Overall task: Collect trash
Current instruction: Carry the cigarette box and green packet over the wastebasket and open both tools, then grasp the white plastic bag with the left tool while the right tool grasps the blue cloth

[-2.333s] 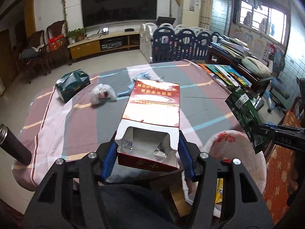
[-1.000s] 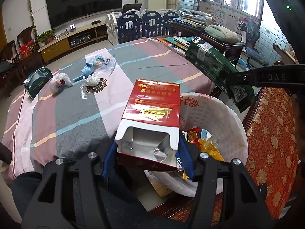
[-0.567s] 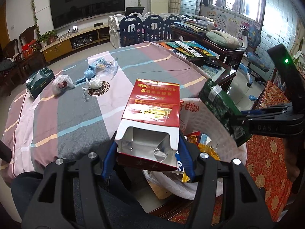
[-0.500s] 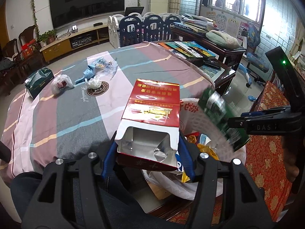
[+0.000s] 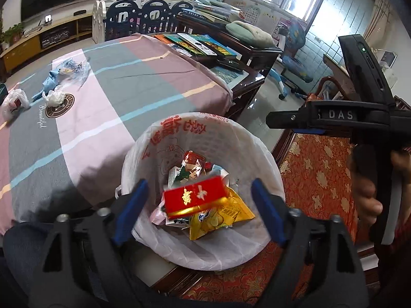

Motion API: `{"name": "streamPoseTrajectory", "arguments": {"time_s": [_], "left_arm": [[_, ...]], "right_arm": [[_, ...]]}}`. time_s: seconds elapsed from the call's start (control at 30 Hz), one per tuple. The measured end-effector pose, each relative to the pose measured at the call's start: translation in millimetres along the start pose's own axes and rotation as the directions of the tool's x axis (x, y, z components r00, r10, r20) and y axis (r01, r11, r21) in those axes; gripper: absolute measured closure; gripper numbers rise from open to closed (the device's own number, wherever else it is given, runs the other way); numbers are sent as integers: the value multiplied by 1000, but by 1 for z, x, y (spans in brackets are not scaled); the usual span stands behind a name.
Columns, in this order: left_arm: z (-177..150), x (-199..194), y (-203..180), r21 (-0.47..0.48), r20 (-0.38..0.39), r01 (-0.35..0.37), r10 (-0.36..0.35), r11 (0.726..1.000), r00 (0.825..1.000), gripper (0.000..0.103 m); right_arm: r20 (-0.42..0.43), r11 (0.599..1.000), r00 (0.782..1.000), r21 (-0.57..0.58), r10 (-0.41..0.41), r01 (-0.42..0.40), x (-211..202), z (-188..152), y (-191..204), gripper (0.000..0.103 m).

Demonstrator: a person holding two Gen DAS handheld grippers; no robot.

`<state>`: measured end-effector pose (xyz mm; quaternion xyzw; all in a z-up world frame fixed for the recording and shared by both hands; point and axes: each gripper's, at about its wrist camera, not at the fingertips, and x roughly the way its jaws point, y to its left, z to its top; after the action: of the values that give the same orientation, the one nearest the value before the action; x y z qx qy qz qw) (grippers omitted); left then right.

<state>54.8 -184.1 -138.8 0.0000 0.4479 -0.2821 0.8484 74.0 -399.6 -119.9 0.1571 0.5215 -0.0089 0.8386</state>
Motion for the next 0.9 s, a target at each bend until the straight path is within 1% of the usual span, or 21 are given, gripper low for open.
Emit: {"name": "streamPoseTrajectory", "arguments": {"time_s": [0.1, 0.2, 0.27, 0.33, 0.4, 0.43, 0.5, 0.6, 0.63, 0.73, 0.8, 0.83, 0.9], "left_arm": [[0, -1, 5, -2, 5, -23, 23, 1000, 1000, 15], [6, -8, 31, -56, 20, -103, 104, 993, 994, 15], [11, -14, 62, -134, 25, -173, 178, 976, 984, 15], [15, -20, 95, -220, 30, -233, 245, 947, 969, 15], [18, -27, 135, -321, 11, -287, 306, 903, 952, 15], [18, -33, 157, -376, 3, -306, 331, 875, 944, 15], [16, -42, 189, -449, -3, -328, 366, 831, 931, 15], [12, -58, 239, -534, -21, -370, 426, 760, 905, 14], [11, -61, 249, -551, -24, -377, 437, 745, 899, 14], [13, -70, 292, -619, -37, -400, 484, 676, 874, 14], [19, -73, 312, -639, -40, -411, 505, 650, 862, 14], [25, -72, 324, -643, -43, -422, 520, 639, 853, 14], [36, -69, 345, -640, -53, -444, 541, 627, 840, 14]], "right_arm": [[-2, 1000, 1000, 11, 6, -6, 4, 1, 0, 29], [-15, 999, 1000, 29, 20, -20, 14, 3, 6, 29], [-31, 999, 999, 32, 41, -40, 24, 8, 20, 29], [-32, 998, 998, 1, 63, -63, 36, 16, 43, 29], [-26, 995, 996, -46, 82, -83, 50, 26, 72, 29], [-17, 993, 995, -70, 95, -96, 56, 31, 88, 29], [8, 986, 993, -120, 117, -115, 69, 44, 120, 29], [52, 968, 987, -208, 154, -140, 91, 66, 178, 29], [59, 962, 984, -230, 166, -148, 99, 74, 197, 29], [49, 942, 977, -277, 209, -188, 126, 98, 253, 29], [41, 942, 976, -276, 212, -193, 149, 115, 287, 29], [34, 944, 978, -268, 206, -189, 163, 126, 306, 29], [40, 953, 983, -253, 180, -164, 188, 143, 333, 29]]}}
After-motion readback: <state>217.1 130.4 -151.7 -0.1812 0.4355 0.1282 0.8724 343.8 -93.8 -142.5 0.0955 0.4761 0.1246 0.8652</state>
